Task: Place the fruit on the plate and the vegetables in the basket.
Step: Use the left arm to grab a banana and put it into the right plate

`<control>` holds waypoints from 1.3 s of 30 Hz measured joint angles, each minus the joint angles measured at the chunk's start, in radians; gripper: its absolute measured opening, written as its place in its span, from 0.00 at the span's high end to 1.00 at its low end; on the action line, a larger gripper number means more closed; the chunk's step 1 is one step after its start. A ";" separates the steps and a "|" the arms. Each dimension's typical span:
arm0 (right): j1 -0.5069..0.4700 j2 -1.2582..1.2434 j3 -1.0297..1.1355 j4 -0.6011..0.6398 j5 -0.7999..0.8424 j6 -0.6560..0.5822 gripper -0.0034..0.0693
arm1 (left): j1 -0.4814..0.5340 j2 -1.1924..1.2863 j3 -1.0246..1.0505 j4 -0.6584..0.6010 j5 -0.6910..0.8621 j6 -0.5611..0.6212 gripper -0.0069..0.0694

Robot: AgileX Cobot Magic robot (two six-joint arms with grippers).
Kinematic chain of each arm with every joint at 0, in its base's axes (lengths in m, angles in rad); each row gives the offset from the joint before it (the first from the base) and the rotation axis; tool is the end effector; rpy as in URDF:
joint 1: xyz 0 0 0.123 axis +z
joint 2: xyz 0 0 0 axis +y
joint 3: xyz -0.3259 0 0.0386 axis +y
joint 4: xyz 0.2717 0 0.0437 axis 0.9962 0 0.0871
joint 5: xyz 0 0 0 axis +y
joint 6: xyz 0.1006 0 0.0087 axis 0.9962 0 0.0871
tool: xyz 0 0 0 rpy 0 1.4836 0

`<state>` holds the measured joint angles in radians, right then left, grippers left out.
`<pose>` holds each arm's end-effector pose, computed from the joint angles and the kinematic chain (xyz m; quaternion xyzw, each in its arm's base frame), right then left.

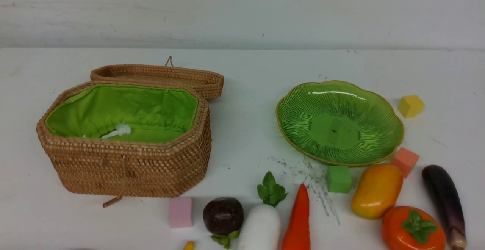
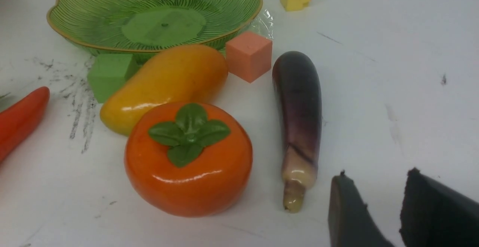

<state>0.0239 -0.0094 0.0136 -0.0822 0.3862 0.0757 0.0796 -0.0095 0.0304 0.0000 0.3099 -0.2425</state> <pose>0.0420 -0.0021 0.1710 -0.0006 0.8054 -0.0055 0.5927 0.0441 0.0035 0.1721 -0.1263 0.7776 -0.0501 0.6139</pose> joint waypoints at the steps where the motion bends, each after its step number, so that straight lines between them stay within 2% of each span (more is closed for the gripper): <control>1: 0.000 0.000 0.000 0.000 0.000 0.000 0.62 | 0.000 0.000 0.000 -0.046 -0.104 -0.041 0.60; 3: 0.000 0.000 0.000 0.000 0.000 0.000 0.62 | 0.000 0.000 0.000 -0.095 -0.189 -0.085 0.60; 6: 0.000 0.000 0.000 0.000 0.000 0.000 0.62 | 0.000 0.000 0.000 -0.248 -0.467 -0.210 0.60; 8: 0.000 0.000 0.000 0.000 0.000 0.000 0.62 | 0.000 0.000 0.000 -0.307 -0.674 -0.230 0.60; 10: 0.000 0.000 0.000 0.000 0.000 0.000 0.62 | 0.000 0.000 -0.008 -0.334 -0.818 -0.230 0.60; 14: 0.000 0.000 0.000 0.000 0.000 0.000 0.62 | 0.000 0.000 -0.134 -0.344 -0.856 -0.203 0.60; 19: 0.000 0.000 0.000 0.000 0.000 0.000 0.62 | 0.000 0.075 -0.420 -0.263 -0.714 -0.110 0.60; 21: 0.000 0.000 0.000 0.000 0.000 0.000 0.62 | 0.000 0.176 -0.600 -0.166 -0.497 -0.065 0.60; 23: 0.000 0.000 0.000 0.000 0.000 0.000 0.62 | 0.000 0.229 -0.679 -0.125 -0.371 -0.057 0.60; 24: 0.000 0.000 0.000 0.000 0.000 0.000 0.62 | 0.000 0.295 -0.755 -0.089 -0.220 -0.051 0.60; 26: 0.000 0.000 0.000 0.000 0.000 0.000 0.62 | 0.000 0.405 -0.832 -0.053 -0.007 -0.047 0.60; 27: 0.000 0.000 0.000 0.000 0.000 0.000 0.62 | 0.000 0.415 -0.832 -0.050 0.009 -0.047 0.60; 29: 0.000 0.000 0.000 0.000 0.000 0.000 0.62 | 0.000 0.542 -0.848 -0.029 0.169 -0.047 0.60; 33: 0.000 0.000 0.000 0.000 0.000 0.000 0.62 | 0.000 0.688 -0.848 -0.036 0.253 -0.052 0.60; 39: 0.000 0.000 0.000 0.000 0.000 0.000 0.62 | 0.000 0.863 -0.848 -0.219 0.373 -0.112 0.60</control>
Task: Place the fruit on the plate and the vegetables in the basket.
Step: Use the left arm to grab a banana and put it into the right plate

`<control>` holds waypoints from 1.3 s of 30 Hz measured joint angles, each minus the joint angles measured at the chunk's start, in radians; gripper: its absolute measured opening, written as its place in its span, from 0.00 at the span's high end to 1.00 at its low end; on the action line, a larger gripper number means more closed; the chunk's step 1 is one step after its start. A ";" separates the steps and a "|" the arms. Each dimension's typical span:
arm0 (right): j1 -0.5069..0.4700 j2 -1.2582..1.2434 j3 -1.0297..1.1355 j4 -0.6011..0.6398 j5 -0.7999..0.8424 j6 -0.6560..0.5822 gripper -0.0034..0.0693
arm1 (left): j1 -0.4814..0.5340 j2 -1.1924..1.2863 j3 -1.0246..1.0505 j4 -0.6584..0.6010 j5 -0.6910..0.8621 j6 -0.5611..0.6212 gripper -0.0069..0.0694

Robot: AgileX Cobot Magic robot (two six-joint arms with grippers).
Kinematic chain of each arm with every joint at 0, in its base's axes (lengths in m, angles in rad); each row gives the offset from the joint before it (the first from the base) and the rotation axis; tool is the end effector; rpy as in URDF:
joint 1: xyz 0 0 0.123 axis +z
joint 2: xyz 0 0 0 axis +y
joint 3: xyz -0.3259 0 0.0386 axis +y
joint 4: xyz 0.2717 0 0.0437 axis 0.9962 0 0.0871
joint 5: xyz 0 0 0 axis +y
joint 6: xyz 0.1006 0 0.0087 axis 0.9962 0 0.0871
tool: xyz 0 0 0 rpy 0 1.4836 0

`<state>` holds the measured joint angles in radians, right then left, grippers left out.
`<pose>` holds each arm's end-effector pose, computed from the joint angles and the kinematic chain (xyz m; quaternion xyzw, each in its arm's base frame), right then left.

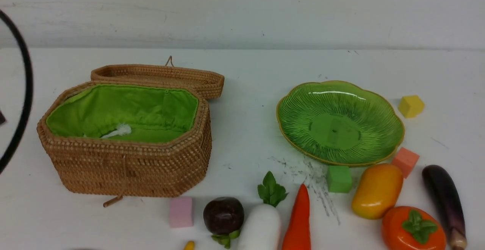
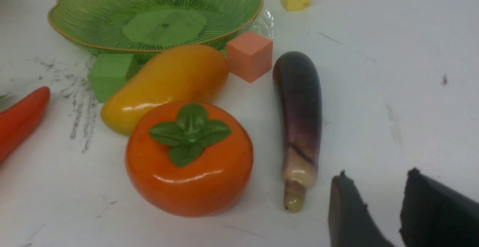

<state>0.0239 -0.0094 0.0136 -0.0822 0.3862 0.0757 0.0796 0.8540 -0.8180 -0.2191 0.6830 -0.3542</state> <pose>0.0420 -0.0021 0.1710 -0.0006 0.8054 -0.0055 0.5927 0.1700 -0.0004 0.3698 -0.2341 0.8561 -0.1605 0.4318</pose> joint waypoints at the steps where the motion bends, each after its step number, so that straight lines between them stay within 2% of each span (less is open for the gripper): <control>1: 0.000 0.000 0.000 0.000 0.000 0.000 0.62 | 0.000 0.035 0.000 -0.023 0.047 0.000 0.60; 6: 0.000 0.000 0.000 0.000 0.000 0.000 0.62 | 0.000 0.238 0.000 -0.045 0.294 0.005 0.60; 10: 0.000 0.000 0.000 0.000 0.000 0.000 0.62 | 0.000 0.368 0.006 -0.064 0.345 -0.007 0.60; 15: 0.000 0.000 0.000 0.000 0.000 0.000 0.62 | 0.000 0.462 0.065 -0.093 0.307 -0.025 0.59; 19: 0.000 0.000 0.000 0.000 0.000 0.000 0.62 | 0.000 0.485 0.120 -0.115 0.233 -0.072 0.54; 25: 0.000 0.000 0.000 0.000 0.000 0.000 0.62 | 0.000 0.501 0.140 -0.160 0.153 -0.092 0.36; 26: 0.000 0.000 0.000 0.000 0.000 0.000 0.62 | 0.000 0.508 0.140 -0.168 0.119 -0.093 0.28; 30: 0.000 0.000 0.000 0.000 0.000 0.000 0.62 | 0.000 0.546 0.141 -0.181 0.043 -0.092 0.15; 34: 0.000 0.000 0.000 0.000 0.000 0.000 0.62 | 0.000 0.612 0.141 -0.213 0.035 -0.059 0.12; 39: 0.000 0.000 0.000 0.000 0.000 0.000 0.62 | 0.000 0.676 0.141 -0.244 0.043 0.011 0.17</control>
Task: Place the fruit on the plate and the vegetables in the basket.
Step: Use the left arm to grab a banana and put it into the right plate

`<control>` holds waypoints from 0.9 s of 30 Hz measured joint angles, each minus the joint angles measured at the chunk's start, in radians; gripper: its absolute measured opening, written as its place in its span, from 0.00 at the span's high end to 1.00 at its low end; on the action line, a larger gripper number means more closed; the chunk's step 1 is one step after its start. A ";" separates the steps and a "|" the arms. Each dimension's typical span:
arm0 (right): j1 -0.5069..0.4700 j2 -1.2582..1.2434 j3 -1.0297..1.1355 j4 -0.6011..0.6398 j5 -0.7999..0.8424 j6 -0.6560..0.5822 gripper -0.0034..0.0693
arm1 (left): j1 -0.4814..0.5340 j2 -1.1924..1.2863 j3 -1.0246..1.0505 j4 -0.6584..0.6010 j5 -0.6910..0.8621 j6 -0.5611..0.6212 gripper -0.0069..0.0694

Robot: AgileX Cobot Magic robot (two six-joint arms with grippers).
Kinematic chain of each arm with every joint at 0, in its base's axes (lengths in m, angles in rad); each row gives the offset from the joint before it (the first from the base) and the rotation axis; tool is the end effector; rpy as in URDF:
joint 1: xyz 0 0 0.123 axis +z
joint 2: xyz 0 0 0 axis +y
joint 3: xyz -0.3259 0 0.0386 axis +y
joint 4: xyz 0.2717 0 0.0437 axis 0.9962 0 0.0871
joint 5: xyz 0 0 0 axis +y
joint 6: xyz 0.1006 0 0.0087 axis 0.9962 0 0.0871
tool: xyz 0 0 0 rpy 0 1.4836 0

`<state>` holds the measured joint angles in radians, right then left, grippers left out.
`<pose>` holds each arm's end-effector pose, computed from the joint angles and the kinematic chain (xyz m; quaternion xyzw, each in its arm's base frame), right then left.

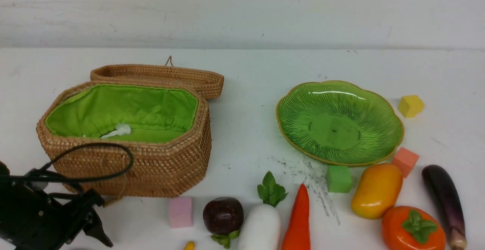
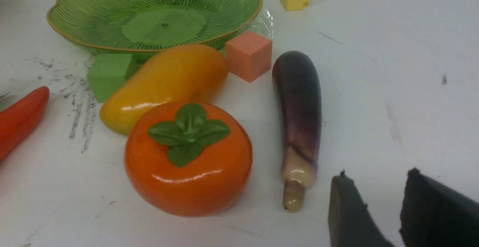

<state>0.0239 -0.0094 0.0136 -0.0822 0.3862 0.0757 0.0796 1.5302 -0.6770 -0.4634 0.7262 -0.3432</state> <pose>0.0420 -0.0021 0.1710 -0.0006 0.8054 -0.0055 0.5927 0.2513 -0.0101 0.1787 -0.3659 0.9161 -0.1628 0.0170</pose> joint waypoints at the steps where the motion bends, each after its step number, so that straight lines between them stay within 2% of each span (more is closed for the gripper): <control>1: 0.000 0.000 0.000 0.000 0.000 0.000 0.62 | 0.000 0.006 0.000 -0.001 0.002 0.009 0.18; 4: 0.000 0.000 0.000 0.000 0.000 0.000 0.62 | 0.000 0.029 0.000 -0.001 0.007 0.067 0.26; 7: 0.000 0.000 0.000 0.000 0.000 0.000 0.62 | 0.000 0.029 0.000 -0.003 0.016 0.106 0.39; 9: 0.000 0.000 0.000 0.000 0.000 0.000 0.62 | 0.000 0.029 0.000 -0.005 0.031 0.120 0.52; 22: 0.000 0.000 0.000 0.000 0.000 0.000 0.62 | 0.000 -0.084 0.000 0.022 0.094 0.157 0.51; 27: 0.000 0.000 0.000 0.000 0.000 0.000 0.62 | -0.001 -0.253 -0.046 0.036 0.229 0.242 0.51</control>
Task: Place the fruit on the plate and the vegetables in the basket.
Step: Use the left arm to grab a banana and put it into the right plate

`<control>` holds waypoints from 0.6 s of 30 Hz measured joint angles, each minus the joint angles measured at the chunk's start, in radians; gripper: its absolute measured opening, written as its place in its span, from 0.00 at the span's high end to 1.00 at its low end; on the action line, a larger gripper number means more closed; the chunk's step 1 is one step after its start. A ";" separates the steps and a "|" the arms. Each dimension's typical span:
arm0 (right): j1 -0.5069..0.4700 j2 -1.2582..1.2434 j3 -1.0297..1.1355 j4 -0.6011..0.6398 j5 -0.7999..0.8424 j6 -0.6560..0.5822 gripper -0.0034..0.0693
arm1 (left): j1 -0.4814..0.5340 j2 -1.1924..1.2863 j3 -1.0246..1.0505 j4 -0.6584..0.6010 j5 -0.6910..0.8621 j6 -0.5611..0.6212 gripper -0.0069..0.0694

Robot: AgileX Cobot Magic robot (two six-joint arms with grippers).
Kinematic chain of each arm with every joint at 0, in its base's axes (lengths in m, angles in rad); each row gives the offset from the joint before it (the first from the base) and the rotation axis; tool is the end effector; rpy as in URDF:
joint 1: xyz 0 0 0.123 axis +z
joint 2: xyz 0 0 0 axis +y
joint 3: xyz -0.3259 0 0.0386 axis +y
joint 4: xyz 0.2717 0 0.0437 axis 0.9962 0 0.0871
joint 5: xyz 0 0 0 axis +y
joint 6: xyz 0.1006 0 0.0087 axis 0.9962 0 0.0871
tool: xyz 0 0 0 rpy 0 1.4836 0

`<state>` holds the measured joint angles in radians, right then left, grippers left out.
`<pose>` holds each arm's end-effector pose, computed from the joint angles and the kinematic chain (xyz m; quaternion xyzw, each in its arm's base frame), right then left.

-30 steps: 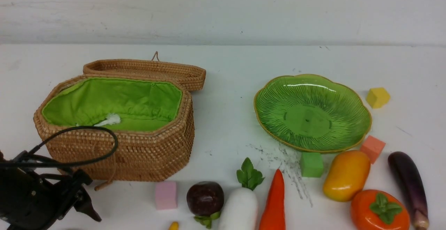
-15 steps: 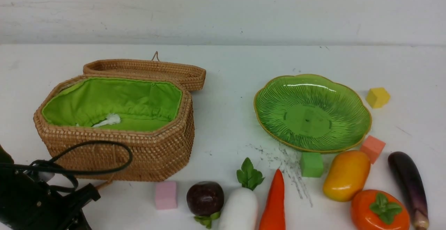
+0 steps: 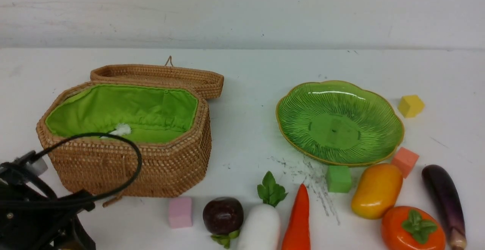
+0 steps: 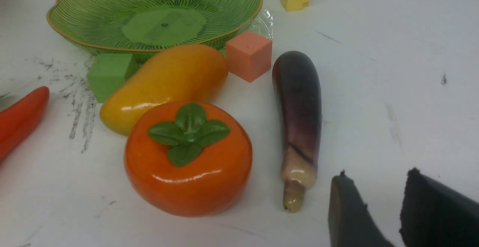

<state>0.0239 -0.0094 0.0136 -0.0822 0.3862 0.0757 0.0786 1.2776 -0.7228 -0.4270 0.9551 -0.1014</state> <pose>0.0420 -0.0021 0.1710 -0.0006 0.8054 -0.0055 0.5927 0.2169 -0.0172 0.2469 -0.1964 0.9609 -0.1824 0.0702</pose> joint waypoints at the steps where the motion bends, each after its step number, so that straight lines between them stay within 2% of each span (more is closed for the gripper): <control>1: 0.000 0.000 0.000 0.000 0.000 0.000 0.62 | -0.008 -0.037 -0.035 -0.001 0.025 0.025 0.51; 6: 0.000 0.000 0.000 0.000 0.000 0.000 0.62 | -0.071 -0.126 -0.246 0.006 0.092 0.059 0.51; 8: 0.000 0.000 0.000 0.000 0.000 0.000 0.62 | -0.115 -0.106 -0.428 0.052 0.110 0.061 0.51; 14: 0.000 0.000 0.000 0.000 0.000 0.000 0.62 | -0.159 0.083 -0.798 0.136 0.172 0.061 0.51; 15: 0.000 0.000 0.000 0.000 0.000 0.000 0.62 | -0.198 0.184 -0.923 0.162 0.197 0.063 0.51; 17: 0.000 0.000 0.000 0.000 0.000 0.000 0.62 | -0.227 0.235 -0.990 0.175 0.205 0.063 0.51; 18: 0.000 0.000 0.000 0.000 0.000 0.000 0.62 | -0.275 0.308 -1.080 0.201 0.211 0.063 0.51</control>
<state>0.0239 -0.0094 0.0136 -0.0822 0.3862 0.0757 -0.1967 1.5860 -1.8031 -0.2256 1.1665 -0.0384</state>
